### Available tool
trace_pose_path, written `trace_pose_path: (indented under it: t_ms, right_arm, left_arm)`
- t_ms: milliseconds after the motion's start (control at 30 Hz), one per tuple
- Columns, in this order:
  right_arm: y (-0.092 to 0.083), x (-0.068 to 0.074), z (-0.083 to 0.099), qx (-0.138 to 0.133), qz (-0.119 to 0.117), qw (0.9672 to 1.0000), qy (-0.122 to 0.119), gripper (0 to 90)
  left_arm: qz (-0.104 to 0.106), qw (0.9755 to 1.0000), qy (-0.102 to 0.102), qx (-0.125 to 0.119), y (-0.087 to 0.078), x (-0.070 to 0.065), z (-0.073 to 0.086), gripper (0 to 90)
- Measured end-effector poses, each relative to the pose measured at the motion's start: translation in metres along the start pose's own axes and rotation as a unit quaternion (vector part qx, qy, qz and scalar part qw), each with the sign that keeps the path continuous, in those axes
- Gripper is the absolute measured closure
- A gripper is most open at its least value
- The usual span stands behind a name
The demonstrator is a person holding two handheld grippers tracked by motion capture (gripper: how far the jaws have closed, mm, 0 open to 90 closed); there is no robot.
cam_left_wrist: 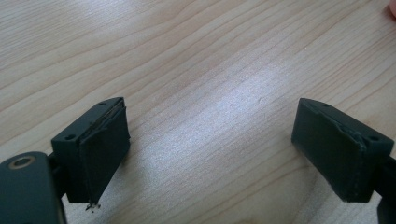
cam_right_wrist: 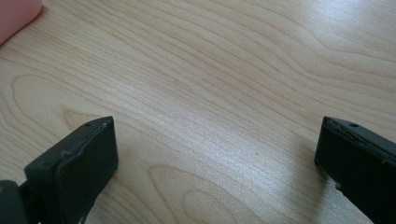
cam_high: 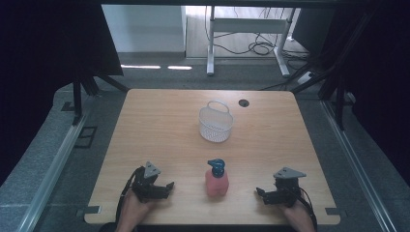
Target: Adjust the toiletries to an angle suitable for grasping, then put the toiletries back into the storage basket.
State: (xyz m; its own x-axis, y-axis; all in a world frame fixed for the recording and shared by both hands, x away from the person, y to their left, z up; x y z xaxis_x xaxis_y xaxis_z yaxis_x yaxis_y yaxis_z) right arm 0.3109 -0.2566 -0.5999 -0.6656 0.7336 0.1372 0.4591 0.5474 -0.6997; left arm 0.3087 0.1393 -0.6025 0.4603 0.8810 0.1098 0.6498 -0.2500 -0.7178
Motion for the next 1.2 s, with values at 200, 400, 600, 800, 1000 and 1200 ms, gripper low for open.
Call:
trace_pose_path:
  t_ms: [200,400,600,800,1000,1200]
  right_arm:
    - [0.000,0.000,0.000,0.001,-0.004,1.0000,-0.003,0.0]
    - [-0.001,0.000,0.001,0.001,-0.005,1.0000,-0.004,0.0]
    - [-0.001,0.000,0.001,0.001,-0.006,1.0000,-0.005,0.0]
    - [-0.002,0.001,0.001,0.003,-0.008,1.0000,-0.004,0.3]
    - [-0.006,0.001,-0.001,-0.006,-0.012,0.9999,0.000,1.7]
    - [-0.012,0.004,-0.004,-0.012,-0.015,0.9998,-0.011,2.3]
  left_arm:
    - [0.000,1.0000,-0.002,-0.001,0.000,0.000,0.000,10.8]
    - [0.000,1.0000,0.000,0.000,0.000,0.000,0.000,10.7]
    - [0.000,1.0000,-0.002,0.000,0.000,0.000,0.000,10.7]
    - [0.000,1.0000,-0.001,0.000,0.000,0.000,0.000,10.7]
    - [0.000,1.0000,-0.001,0.000,0.000,0.000,0.000,10.8]
    - [-0.001,1.0000,-0.001,0.000,0.000,0.000,0.000,10.8]
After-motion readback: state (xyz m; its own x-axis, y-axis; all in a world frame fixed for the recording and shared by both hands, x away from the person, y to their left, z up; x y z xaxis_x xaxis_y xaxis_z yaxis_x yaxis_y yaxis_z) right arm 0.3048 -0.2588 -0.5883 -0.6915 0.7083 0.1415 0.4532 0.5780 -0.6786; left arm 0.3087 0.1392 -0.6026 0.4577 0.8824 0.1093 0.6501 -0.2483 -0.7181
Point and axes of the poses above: each handheld gripper's, and its own axes: y roughly forward along the jaws, z roughly out of its underside, x roughly to its left, the point moved 8 cm from there along y, roughly forward along the jaws, and after that the axes turned 11 degrees about -z, right-handed, at the moved point
